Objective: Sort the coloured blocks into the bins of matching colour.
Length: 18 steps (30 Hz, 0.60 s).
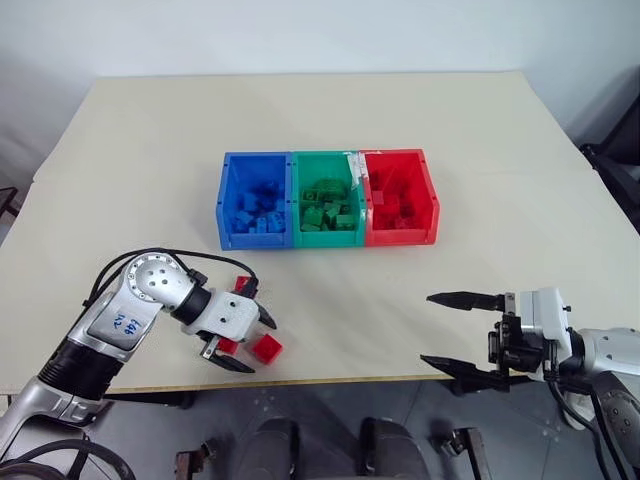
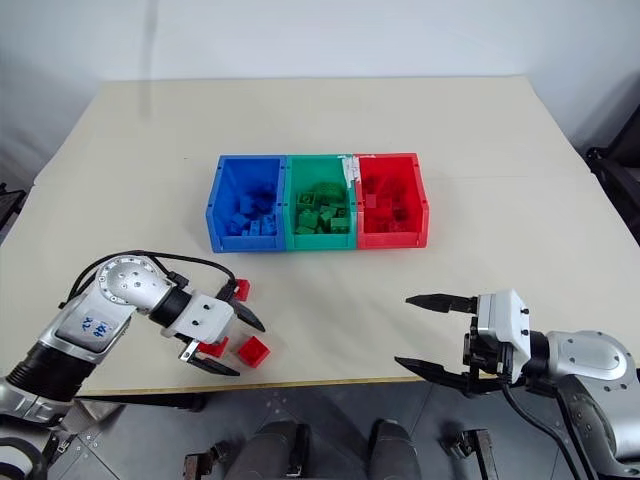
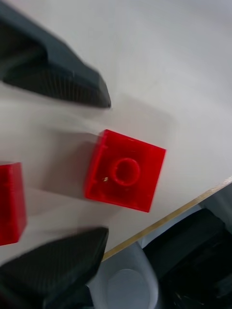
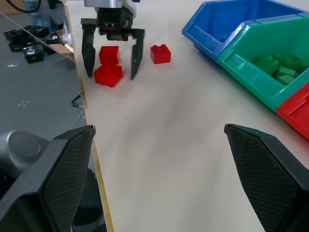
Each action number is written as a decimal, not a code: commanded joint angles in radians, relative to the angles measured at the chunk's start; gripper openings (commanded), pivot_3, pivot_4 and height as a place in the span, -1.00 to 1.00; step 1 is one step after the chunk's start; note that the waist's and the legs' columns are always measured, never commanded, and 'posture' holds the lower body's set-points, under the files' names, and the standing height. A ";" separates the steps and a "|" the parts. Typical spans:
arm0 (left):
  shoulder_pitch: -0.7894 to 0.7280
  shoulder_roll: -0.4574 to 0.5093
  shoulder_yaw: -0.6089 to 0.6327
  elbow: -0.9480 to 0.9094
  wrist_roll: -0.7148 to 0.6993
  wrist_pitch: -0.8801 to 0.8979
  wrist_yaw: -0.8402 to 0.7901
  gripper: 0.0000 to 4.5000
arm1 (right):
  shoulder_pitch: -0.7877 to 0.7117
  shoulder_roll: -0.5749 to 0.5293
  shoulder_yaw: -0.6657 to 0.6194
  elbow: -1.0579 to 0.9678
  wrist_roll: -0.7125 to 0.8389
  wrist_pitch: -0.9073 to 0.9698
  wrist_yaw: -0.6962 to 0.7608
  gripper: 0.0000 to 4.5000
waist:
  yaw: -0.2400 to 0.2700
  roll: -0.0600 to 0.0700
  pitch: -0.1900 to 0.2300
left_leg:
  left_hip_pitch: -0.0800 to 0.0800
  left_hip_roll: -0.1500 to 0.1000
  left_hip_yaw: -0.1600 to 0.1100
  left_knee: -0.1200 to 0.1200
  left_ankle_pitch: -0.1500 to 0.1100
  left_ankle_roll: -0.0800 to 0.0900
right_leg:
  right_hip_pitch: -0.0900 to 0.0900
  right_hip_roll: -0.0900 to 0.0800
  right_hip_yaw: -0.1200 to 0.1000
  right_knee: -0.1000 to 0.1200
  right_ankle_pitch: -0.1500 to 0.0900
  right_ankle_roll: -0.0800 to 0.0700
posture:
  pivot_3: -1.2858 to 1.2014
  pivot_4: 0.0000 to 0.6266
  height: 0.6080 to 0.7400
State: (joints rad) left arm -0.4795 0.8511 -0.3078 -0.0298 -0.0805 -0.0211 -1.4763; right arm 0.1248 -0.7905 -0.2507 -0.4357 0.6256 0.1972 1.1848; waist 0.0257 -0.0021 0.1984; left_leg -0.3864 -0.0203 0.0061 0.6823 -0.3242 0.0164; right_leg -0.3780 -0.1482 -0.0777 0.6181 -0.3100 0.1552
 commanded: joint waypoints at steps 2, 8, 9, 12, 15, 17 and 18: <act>0.010 -0.012 0.006 -0.044 -0.015 0.020 0.017 0.21 | -0.001 0.000 -0.022 -0.024 0.014 -0.017 0.000 1.00 | -0.001 0.000 0.000 | 0.000 0.000 0.000 0.000 0.000 0.000 | 0.000 0.000 0.000 0.000 0.000 0.000 | 0.03 -0.52 1.00; 0.022 -0.030 0.011 -0.048 -0.015 0.022 0.048 -0.34 | -0.012 0.004 -0.013 -0.017 0.010 -0.019 -0.002 1.00 | 0.001 0.000 0.000 | 0.000 0.000 -0.002 0.000 0.000 0.000 | 0.000 0.000 0.000 0.000 0.000 0.000 | 0.03 -0.52 1.00; 0.024 -0.035 0.014 -0.048 -0.023 0.032 0.053 -0.34 | -0.012 0.004 -0.013 -0.017 0.009 -0.020 -0.002 1.00 | 0.001 0.000 0.000 | 0.000 0.000 -0.002 0.000 0.000 0.000 | 0.000 0.000 0.000 0.000 0.000 0.000 | 0.03 -0.52 1.00; -0.001 -0.087 0.055 -0.069 -0.109 0.167 0.096 -0.34 | 0.000 0.017 -0.037 -0.021 0.003 -0.023 -0.035 1.00 | 0.002 0.000 0.000 | 0.000 0.000 -0.003 0.000 0.000 0.000 | 0.000 0.000 0.000 0.000 0.000 0.000 | 0.03 -0.52 1.00; -0.051 -0.143 0.095 -0.066 -0.165 0.266 0.145 -0.34 | 0.025 0.047 -0.079 -0.033 0.003 -0.029 -0.095 1.00 | 0.003 0.000 0.000 | -0.001 0.000 -0.005 0.001 0.000 0.000 | 0.001 0.000 0.000 0.001 0.000 0.000 | 0.03 -0.52 1.00; -0.098 -0.188 0.108 -0.034 -0.177 0.292 0.184 -0.34 | 0.044 0.100 -0.117 -0.045 0.002 -0.045 -0.168 1.00 | 0.003 0.000 0.000 | 0.000 0.000 -0.005 0.001 0.000 0.000 | 0.001 0.000 0.000 0.001 0.000 0.000 | 0.03 -0.52 1.00; -0.153 -0.230 0.102 0.004 -0.141 0.344 0.261 -0.34 | 0.063 0.166 -0.152 -0.051 -0.001 -0.069 -0.246 1.00 | 0.003 0.000 0.000 | 0.000 0.000 -0.005 0.001 0.000 0.000 | 0.001 0.000 0.000 0.001 0.000 0.000 | 0.03 -0.52 1.00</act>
State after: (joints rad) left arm -0.5685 0.6646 -0.2233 -0.0595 -0.2316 0.2616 -1.3051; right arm 0.1668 -0.6950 -0.3353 -0.4437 0.6167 0.1741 1.0441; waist 0.0287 -0.0023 0.1984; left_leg -0.3868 -0.0208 0.0009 0.6836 -0.3239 0.0163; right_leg -0.3770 -0.1482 -0.0780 0.6189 -0.3097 0.1556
